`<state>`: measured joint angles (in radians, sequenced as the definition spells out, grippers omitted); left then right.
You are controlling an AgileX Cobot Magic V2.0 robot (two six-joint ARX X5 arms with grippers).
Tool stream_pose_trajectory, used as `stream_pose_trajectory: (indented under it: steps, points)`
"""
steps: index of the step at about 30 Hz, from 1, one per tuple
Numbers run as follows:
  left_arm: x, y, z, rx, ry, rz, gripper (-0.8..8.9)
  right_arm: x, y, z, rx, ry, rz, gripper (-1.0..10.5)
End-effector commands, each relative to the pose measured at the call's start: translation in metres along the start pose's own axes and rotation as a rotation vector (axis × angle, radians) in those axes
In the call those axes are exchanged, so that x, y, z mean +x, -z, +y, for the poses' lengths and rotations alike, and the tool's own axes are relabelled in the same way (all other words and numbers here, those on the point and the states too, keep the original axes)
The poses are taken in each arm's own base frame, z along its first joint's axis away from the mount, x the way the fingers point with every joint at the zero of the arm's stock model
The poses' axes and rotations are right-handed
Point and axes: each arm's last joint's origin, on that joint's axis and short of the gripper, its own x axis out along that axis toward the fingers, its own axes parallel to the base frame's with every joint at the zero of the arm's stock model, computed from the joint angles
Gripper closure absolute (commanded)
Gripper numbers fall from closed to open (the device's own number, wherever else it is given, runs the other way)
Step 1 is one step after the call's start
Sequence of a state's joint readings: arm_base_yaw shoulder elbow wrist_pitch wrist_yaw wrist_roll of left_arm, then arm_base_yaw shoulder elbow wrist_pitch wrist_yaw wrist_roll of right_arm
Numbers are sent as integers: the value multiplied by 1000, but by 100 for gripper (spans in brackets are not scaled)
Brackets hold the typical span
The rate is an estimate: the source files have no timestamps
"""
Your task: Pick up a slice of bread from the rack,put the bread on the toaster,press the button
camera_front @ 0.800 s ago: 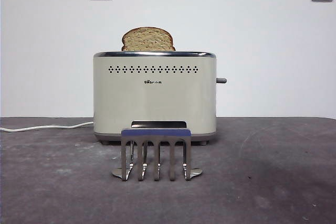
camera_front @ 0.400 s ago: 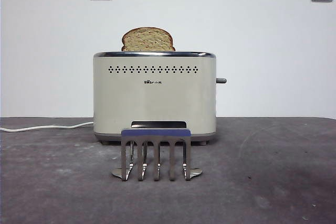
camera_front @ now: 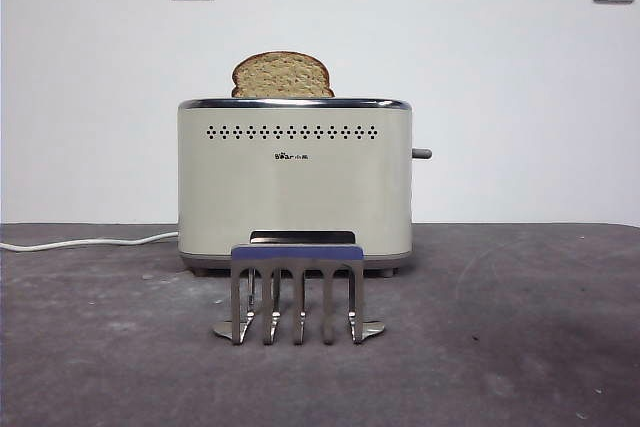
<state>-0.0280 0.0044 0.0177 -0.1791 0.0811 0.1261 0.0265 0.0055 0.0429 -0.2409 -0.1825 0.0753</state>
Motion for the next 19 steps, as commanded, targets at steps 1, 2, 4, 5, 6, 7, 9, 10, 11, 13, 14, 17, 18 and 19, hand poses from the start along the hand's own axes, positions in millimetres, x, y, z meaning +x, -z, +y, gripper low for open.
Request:
stream_pose_trajectory:
  steps: [1, 2, 4, 5, 6, 7, 9, 10, 11, 13, 14, 17, 18, 19]
  points:
    - [1, 4, 0, -9, -4, 11, 817, 1, 4, -1, 15, 3, 17, 946]
    - [1, 4, 0, -9, -4, 11, 817, 1, 4, -1, 16, 3, 17, 946]
    - [1, 4, 0, -9, -4, 11, 817, 1, 4, -1, 15, 3, 17, 946]
    - [1, 4, 0, -9, -4, 11, 817, 1, 4, -1, 15, 3, 17, 946]
    - [1, 4, 0, -9, -4, 11, 817, 1, 4, -1, 16, 3, 17, 946]
    - [1, 4, 0, -9, -4, 11, 817, 1, 4, -1, 16, 3, 17, 946]
    - [1, 4, 0, -9, -4, 11, 817, 1, 4, -1, 15, 3, 17, 946]
    - [1, 4, 0, -9, -4, 11, 817, 1, 4, -1, 15, 3, 17, 946]
    - [1, 4, 0, -9, -4, 11, 817, 1, 4, -1, 15, 3, 17, 946]
    - [1, 4, 0, -9, -4, 11, 817, 1, 4, -1, 15, 3, 17, 946]
    - [1, 4, 0, -9, -4, 11, 817, 1, 4, -1, 15, 3, 17, 946]
    - [1, 4, 0, -9, -4, 11, 817, 1, 4, -1, 15, 3, 17, 946]
    - [1, 4, 0, -9, -4, 11, 817, 1, 4, -1, 15, 3, 17, 946]
    - [1, 4, 0, -9, -4, 11, 817, 1, 4, -1, 15, 3, 17, 946]
